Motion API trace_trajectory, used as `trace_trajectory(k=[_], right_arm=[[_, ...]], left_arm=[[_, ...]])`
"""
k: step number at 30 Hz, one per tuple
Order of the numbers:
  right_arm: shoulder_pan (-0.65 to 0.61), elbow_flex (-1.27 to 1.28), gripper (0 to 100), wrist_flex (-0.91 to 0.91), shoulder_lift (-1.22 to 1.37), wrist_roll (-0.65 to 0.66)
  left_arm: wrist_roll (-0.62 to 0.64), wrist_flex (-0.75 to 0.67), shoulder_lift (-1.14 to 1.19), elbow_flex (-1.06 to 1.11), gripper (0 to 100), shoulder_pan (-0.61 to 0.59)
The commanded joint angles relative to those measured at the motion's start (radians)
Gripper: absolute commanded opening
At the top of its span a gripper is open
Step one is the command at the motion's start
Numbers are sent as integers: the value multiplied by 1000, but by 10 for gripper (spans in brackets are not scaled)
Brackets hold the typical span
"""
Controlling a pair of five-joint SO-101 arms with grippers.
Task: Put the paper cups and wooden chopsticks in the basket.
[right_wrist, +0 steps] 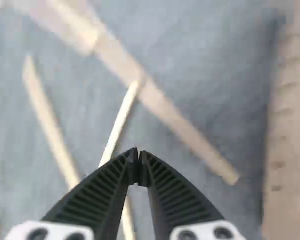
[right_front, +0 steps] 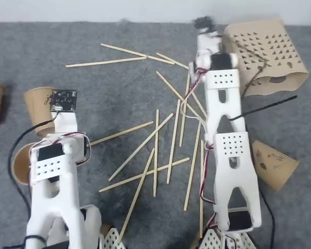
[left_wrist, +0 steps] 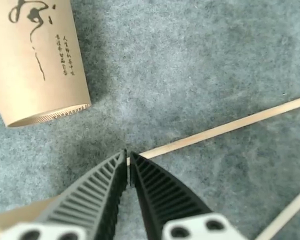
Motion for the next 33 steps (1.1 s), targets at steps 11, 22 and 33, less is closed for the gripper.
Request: trace_trajectory(k=[11, 22, 33], right_arm=[[5, 313, 8, -816, 50, -169], [-82, 376, 8, -467, 31, 55], [-213, 160, 8, 205, 27, 68]], left_arm=[[-6, -2, -5, 7, 12, -6], [-8, -2, -6, 7, 12, -8], [-8, -2, -6, 7, 12, -8]])
